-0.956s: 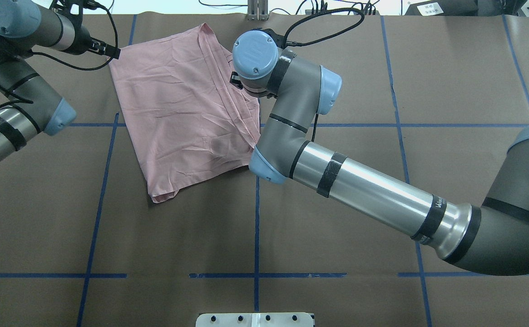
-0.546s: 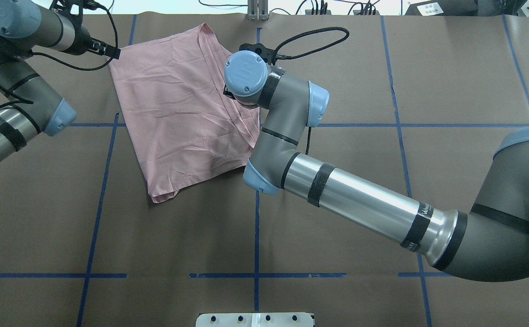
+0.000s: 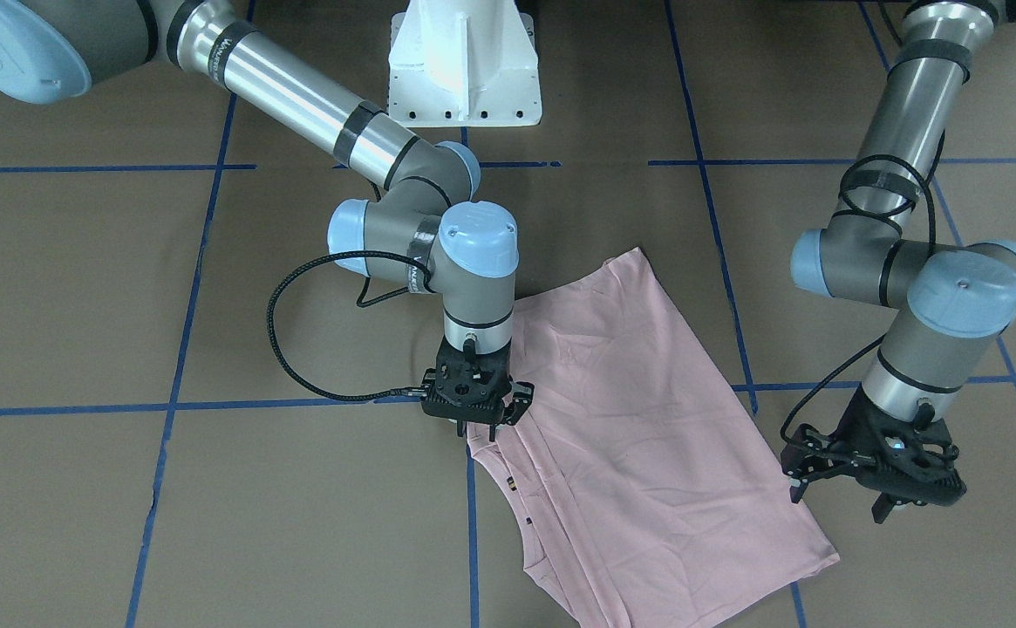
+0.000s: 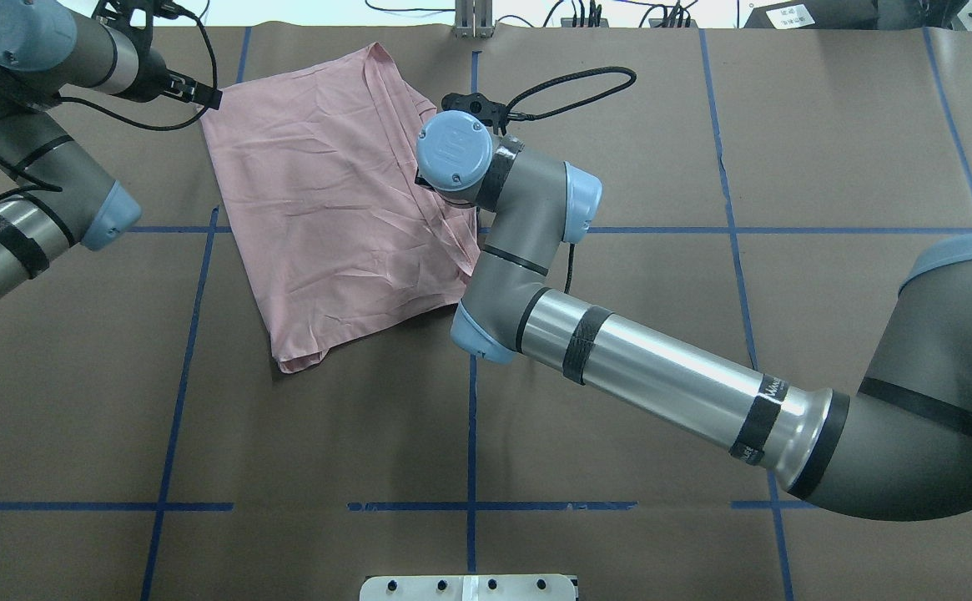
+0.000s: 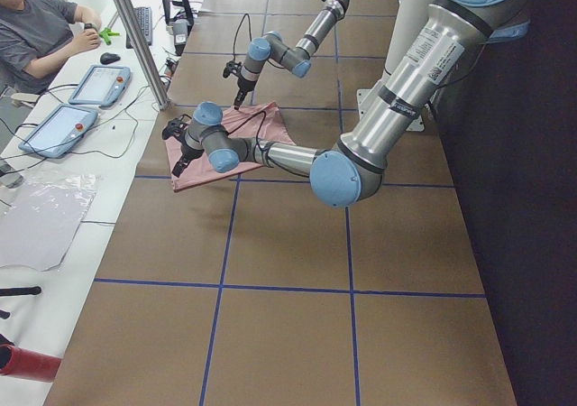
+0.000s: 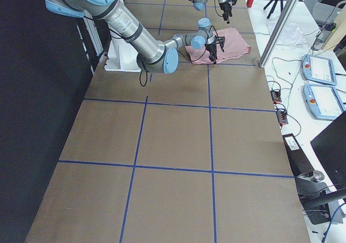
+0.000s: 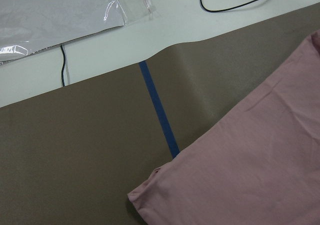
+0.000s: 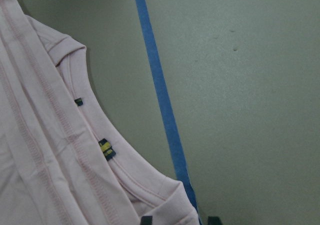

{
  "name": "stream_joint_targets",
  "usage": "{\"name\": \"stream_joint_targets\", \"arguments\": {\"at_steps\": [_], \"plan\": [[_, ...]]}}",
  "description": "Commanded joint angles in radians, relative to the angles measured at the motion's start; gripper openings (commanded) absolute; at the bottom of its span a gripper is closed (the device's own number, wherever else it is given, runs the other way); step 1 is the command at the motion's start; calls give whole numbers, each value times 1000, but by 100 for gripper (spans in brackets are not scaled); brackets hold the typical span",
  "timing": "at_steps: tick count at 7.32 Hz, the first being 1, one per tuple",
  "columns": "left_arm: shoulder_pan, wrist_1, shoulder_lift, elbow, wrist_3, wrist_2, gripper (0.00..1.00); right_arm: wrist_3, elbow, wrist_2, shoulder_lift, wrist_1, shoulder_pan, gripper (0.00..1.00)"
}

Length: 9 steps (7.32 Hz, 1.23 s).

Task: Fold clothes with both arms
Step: 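Grasp the shirt's collar edge with the right gripper and pull it toward the robot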

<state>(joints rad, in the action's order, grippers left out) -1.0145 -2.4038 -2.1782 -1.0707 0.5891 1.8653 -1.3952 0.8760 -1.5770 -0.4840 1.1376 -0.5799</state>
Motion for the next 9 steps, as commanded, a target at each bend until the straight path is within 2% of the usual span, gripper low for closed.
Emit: {"name": "stream_joint_targets", "arguments": {"at_steps": [1, 2, 3, 6, 7, 9], "plan": [[1, 0, 0, 0, 0, 2, 100, 1, -5, 5, -2, 1, 6, 40], [1, 0, 0, 0, 0, 0, 100, -5, -5, 5, -1, 1, 6, 10], [2, 0, 1, 0, 0, 0, 100, -11, -5, 5, -1, 1, 9, 0], [4, 0, 1, 0, -2, 0, 100, -16, 41, 5, 2, 43, 8, 0], [5, -2, 0, -2, 0, 2, 100, -16, 128, 5, -39, 88, 14, 0], [8, -11, 0, -2, 0, 0, 100, -19, 390, 17, -225, 151, 34, 0]]}}
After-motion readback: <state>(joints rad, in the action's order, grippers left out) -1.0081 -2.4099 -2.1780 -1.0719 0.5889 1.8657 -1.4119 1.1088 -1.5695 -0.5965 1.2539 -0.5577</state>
